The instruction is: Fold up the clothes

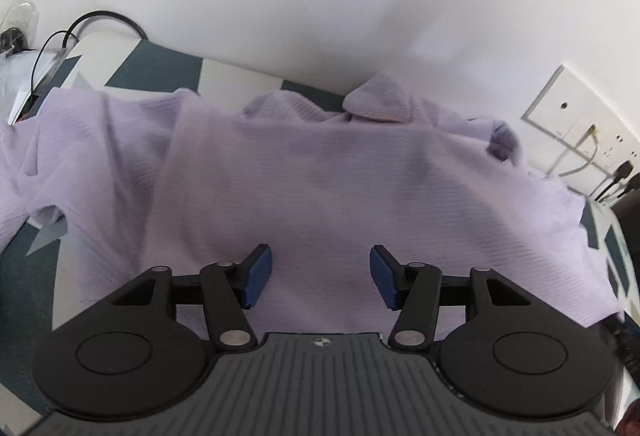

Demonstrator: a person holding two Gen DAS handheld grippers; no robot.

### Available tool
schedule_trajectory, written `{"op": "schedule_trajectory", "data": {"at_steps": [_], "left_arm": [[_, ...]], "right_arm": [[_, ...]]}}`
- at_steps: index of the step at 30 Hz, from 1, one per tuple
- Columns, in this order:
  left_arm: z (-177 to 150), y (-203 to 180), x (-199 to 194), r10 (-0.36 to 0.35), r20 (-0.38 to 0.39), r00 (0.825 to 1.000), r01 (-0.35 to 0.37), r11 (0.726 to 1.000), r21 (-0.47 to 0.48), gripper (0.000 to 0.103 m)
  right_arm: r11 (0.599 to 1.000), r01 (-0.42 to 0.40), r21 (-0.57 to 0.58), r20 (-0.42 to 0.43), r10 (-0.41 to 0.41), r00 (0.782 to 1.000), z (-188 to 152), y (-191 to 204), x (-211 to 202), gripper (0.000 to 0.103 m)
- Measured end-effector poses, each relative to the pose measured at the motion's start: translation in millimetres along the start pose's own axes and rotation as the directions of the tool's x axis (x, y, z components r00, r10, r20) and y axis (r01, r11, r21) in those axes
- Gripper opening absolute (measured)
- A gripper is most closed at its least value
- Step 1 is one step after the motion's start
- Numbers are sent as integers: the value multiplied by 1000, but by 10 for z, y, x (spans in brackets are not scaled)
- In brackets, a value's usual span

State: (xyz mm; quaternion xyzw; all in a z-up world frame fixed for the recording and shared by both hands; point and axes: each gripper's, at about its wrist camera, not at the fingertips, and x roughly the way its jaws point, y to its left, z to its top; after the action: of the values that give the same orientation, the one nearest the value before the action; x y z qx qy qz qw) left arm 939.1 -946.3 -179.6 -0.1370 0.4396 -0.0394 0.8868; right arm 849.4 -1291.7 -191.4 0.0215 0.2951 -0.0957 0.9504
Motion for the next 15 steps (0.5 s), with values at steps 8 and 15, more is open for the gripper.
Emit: {"op": "schedule_trajectory", "data": {"at_steps": [8, 15], "left_arm": [[-24, -67, 133, 10, -28, 1000, -10, 1000, 2, 58], [1, 55, 55, 73, 12, 997, -73, 997, -16, 59]], "right_arm": [[923, -68, 378, -57, 97, 994, -194, -813, 34, 42], [934, -144, 328, 54, 133, 990, 65, -1031, -328, 55]]}}
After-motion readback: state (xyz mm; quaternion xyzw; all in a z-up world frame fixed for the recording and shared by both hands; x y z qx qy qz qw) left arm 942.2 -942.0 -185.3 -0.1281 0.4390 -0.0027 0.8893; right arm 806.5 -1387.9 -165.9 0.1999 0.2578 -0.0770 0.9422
